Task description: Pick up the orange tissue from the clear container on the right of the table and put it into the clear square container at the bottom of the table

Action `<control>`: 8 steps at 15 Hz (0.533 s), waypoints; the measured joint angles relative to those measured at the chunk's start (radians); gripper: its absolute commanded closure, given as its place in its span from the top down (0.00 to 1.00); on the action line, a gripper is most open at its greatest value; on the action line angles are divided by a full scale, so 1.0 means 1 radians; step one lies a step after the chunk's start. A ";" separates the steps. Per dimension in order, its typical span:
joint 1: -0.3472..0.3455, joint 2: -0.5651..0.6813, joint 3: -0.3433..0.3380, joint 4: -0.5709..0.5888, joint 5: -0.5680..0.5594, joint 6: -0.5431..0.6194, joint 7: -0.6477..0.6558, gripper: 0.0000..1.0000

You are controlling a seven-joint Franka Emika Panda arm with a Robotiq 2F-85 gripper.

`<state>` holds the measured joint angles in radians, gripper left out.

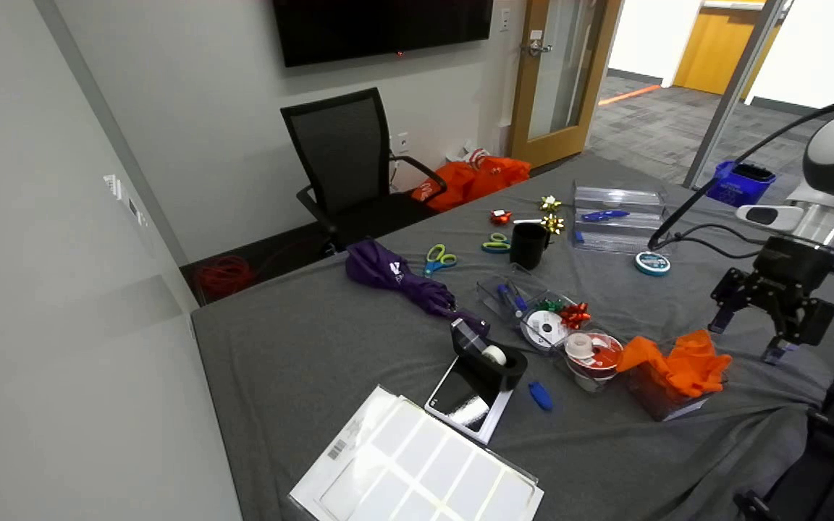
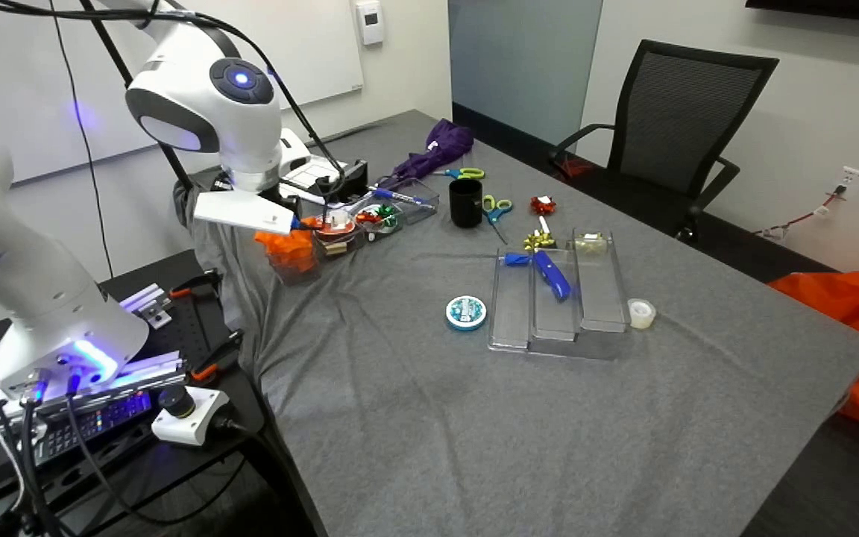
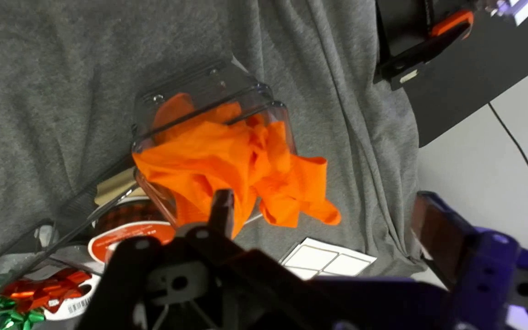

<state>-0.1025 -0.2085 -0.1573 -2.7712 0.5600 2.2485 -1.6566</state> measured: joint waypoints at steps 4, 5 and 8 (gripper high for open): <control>-0.052 -0.008 -0.035 0.000 -0.331 -0.059 0.164 1.00; -0.064 -0.009 -0.042 0.000 -0.397 -0.066 0.201 1.00; -0.083 -0.015 -0.064 0.000 -0.512 -0.068 0.268 1.00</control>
<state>-0.1850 -0.2235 -0.2215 -2.7711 0.0476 2.1804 -1.3885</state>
